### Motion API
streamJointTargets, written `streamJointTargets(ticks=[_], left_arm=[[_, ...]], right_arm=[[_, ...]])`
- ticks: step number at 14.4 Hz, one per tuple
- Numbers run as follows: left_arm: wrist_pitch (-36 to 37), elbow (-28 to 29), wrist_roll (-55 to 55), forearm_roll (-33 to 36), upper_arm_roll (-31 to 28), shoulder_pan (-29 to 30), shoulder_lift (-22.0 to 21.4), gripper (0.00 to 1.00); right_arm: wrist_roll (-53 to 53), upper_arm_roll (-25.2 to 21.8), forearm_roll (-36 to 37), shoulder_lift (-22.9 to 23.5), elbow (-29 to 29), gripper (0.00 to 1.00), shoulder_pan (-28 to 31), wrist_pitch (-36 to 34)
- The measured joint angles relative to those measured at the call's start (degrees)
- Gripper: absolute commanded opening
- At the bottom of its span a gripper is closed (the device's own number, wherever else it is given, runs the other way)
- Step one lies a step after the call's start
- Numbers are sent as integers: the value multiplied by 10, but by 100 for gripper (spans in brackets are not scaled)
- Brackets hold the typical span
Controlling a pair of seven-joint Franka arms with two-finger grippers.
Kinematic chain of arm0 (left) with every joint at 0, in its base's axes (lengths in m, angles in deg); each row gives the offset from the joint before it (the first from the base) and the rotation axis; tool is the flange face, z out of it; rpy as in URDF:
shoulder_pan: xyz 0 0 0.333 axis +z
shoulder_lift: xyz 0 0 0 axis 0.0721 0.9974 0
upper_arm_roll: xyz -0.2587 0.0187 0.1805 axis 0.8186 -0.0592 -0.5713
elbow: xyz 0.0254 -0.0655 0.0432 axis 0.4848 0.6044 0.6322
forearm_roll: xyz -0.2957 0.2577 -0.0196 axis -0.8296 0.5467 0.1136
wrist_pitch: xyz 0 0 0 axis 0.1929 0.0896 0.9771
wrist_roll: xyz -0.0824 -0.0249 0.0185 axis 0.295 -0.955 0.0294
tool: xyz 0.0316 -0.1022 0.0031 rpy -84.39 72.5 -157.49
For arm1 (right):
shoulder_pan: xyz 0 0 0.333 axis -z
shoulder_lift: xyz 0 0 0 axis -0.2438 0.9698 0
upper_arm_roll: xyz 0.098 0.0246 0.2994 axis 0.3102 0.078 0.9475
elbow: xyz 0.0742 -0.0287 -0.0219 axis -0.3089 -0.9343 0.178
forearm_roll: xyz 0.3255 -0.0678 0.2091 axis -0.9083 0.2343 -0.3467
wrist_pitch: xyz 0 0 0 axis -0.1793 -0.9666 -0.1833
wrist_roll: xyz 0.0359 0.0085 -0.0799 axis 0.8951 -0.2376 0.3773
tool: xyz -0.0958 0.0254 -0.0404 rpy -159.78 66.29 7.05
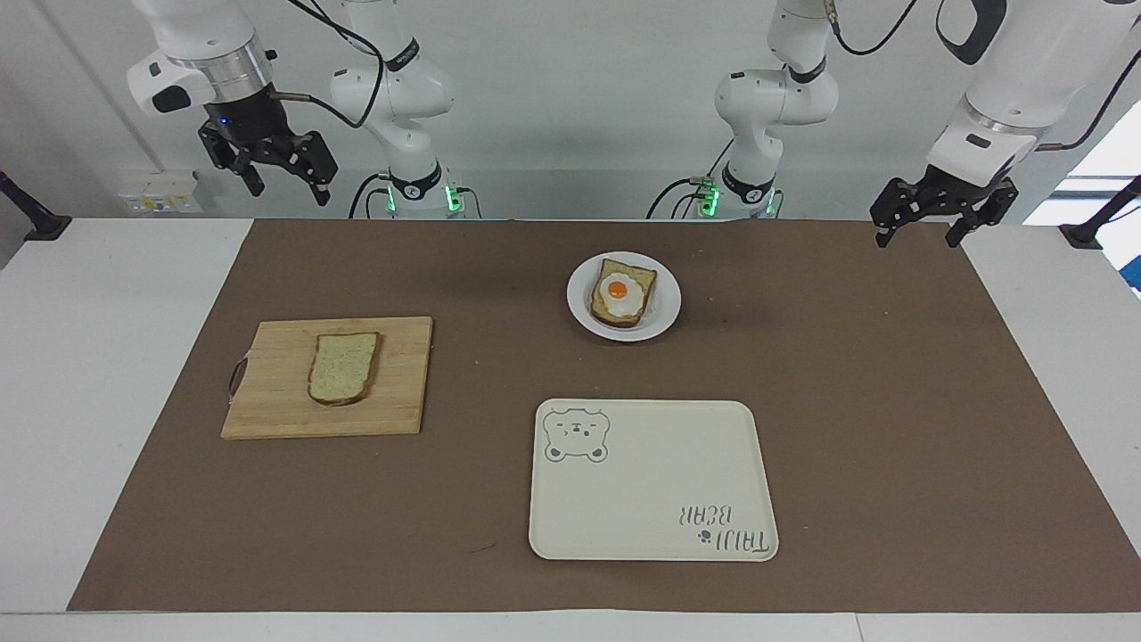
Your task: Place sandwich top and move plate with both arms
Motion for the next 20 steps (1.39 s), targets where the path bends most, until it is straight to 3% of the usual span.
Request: streamJointTargets(ticks=[20], left_arm=[[0, 0, 0, 0, 0, 0, 0, 100]], right_arm=[[51, -1, 1, 0, 0, 100, 1, -1]])
